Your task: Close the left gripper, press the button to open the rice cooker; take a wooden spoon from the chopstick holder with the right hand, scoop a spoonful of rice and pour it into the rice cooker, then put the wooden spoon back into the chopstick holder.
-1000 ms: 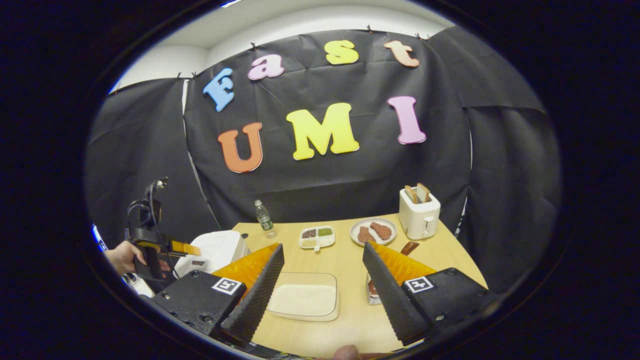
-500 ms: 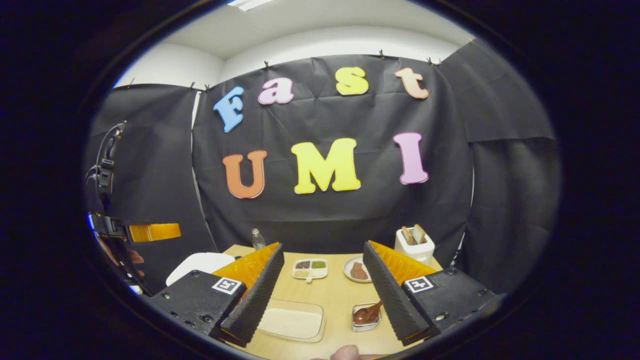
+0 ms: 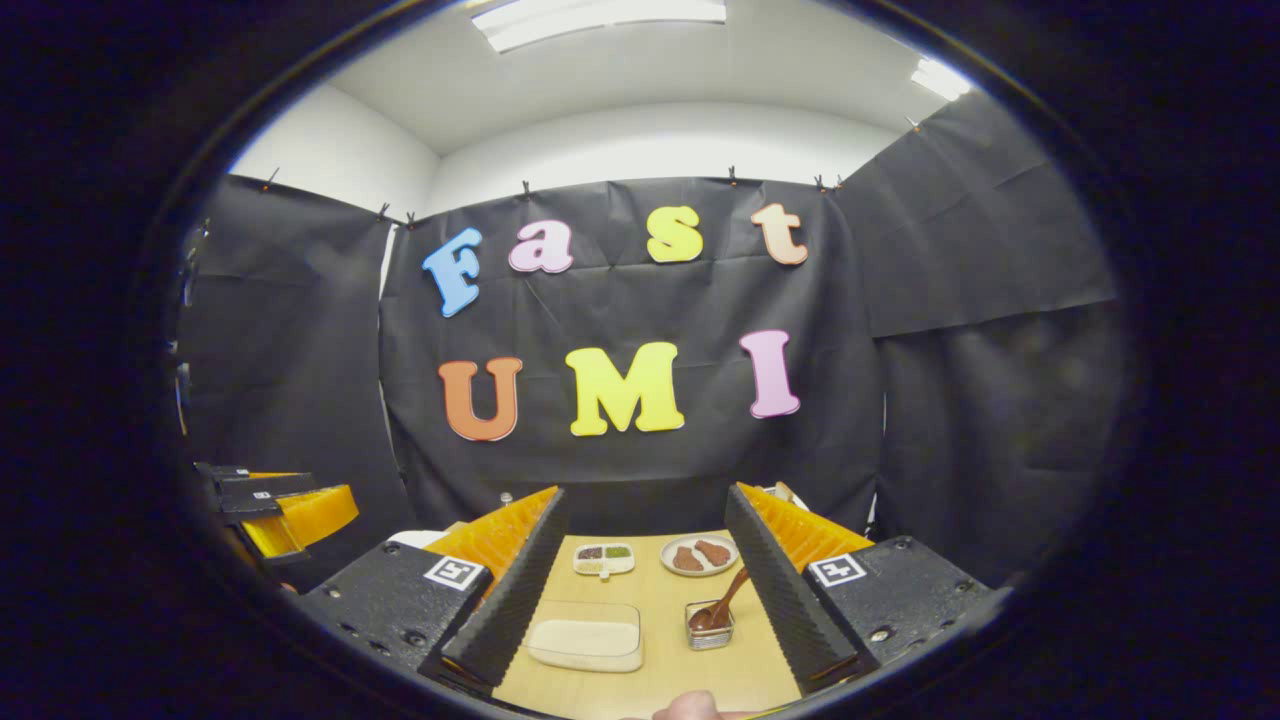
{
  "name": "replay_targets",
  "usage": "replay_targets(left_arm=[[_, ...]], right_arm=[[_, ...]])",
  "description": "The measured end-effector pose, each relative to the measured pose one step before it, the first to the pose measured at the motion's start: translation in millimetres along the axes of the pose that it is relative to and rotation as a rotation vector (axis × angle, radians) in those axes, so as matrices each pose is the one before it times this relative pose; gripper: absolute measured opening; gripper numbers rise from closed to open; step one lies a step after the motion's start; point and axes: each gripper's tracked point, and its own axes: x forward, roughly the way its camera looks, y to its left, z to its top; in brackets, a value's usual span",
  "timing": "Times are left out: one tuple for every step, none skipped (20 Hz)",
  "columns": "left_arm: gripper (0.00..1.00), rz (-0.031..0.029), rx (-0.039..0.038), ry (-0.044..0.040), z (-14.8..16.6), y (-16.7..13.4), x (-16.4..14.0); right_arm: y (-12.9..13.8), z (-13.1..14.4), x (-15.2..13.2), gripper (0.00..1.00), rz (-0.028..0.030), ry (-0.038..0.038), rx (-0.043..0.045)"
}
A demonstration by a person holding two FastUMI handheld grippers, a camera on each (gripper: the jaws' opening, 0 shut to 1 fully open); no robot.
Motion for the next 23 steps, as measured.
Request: replay_targets(left_arm=[[0.94, -0.0117, 0.00379, -0.01114, 2.78, -4.38, -11.54], [0.94, -0.00001, 0.00939, -0.00594, 2.16, -0.89, -10.53], [0.94, -0.00157, 0.00504, -0.0031, 0.88, -1.61, -8.5], [0.94, -0.00538, -0.00242, -0.00462, 1.07, -4.13, -6.96], [0.94, -0.00672, -0.00508, -0.00952, 3.29, -5.0, -6.5], [0.94, -0.00348, -0.0017, -0.00975, 3.0, -1.55, -4.56], [0.94, 0.00218, 0.00081, -0.01027, 2.56, -2.08, -4.06], [0.94, 0.00347, 0.00248, -0.00714, 3.12, -0.64, -0.05], [0.94, 0.00027, 0.00307, 0.00145, -1.37, -0.93, -1.48], [0.94, 0.00109, 0.00303, -0.00294, -0.35, -1.29, 0.61], [0.94, 0.00178, 0.00499, -0.0098, 1.56, -0.9, -0.23], [0.94, 0.00217, 0.00452, -0.0051, 0.99, -0.28, -0.33], [0.94, 0.00167, 0.00233, 0.00176, -0.45, -0.41, 0.18], [0.94, 0.00089, 0.00275, -0.00019, -1.08, -2.01, -0.75], [0.94, 0.00141, 0.00799, -0.00507, 0.13, -2.07, -0.63], [0.94, 0.00241, 0.01154, -0.00308, 1.12, -1.2, 1.63], [0.94, 0.00163, 0.01013, 0.0012, -0.8, -1.31, 0.05], [0.94, 0.00018, 0.00374, 0.00257, -0.46, -0.62, -0.48], [0.94, -0.00144, -0.00179, 0.00241, -0.16, -1.54, -0.03], [0.94, 0.00035, -0.00222, -0.0011, 1.53, 1.27, 1.25], [0.95, 0.003, -0.0013, -0.00001, 1.03, 1.14, 0.58], [0.95, 0.00358, 0.00027, -0.00079, 0.48, 2.46, 1.6], [0.95, -0.00013, 0.00327, 0.00367, 0.64, 1.56, 0.32]], right_arm=[[4.28, 2.23, -11.2, 1.0, -0.00154, -0.00364, -0.00332], [4.64, 0.47, -10.7, 1.0, 0.00263, 0.00387, -0.0009], [3.12, 0.16, -8.8, 1.0, 0.00263, 0.00305, 0.00148], [0.91, 2.07, -7.53, 1.0, -0.00338, -0.00125, -0.00139], [-0.8, 3.76, -5.57, 1.0, -0.00513, -0.00487, -0.00223], [-0.59, 3.31, -4.79, 1.0, -0.00516, -0.00666, -0.00334], [-0.95, 2.39, -3.4, 1.0, -0.00337, -0.00746, -0.00195], [-1.05, 1.65, -2.11, 1.0, -0.00305, -0.00132, -0.001], [-2.43, -1.63, -0.85, 0.99, -0.00101, 0.00632, -0.00147], [-1.15, 1.05, -1.13, 0.99, 0.00145, -0.00197, 0.00117], [-2.3, 3.07, 0.63, 1.0, -0.00269, -0.00788, -0.00249], [-3.12, 0.38, -0.22, 1.0, -0.00622, -0.00096, -0.00861], [-1.01, -3.83, 0.13, 0.99, -0.00065, 0.00604, -0.00438], [0.67, -0.31, -0.22, 0.99, 0.00288, 0.00159, 0.00071], [-0.54, 1.43, 1.34, 1.0, -0.00159, -0.00336, 0.00362], [-0.13, 0.81, 1.25, 0.99, -0.00068, -0.00267, 0.00517], [-0.18, -0.41, 0.88, 0.99, -0.00086, -0.00208, 0.00689], [1.4, -0.33, 0.74, 0.99, 0.00271, 0.00119, 0.00551], [1.58, -0.5, 1.45, 0.99, 0.00146, -0.00025, 0.0033], [1.14, -0.29, 0.55, 1.0, 0.00213, 0.00145, 0.00182], [1.84, -1.09, -0.51, 1.0, 0.00415, 0.00168, 0.00051], [1.41, 0.4, -0.11, 1.0, 0.00211, 0.00006, -0.00238], [1.52, -0.85, 0.35, 1.0, 0.00282, -0.00011, -0.00278]])
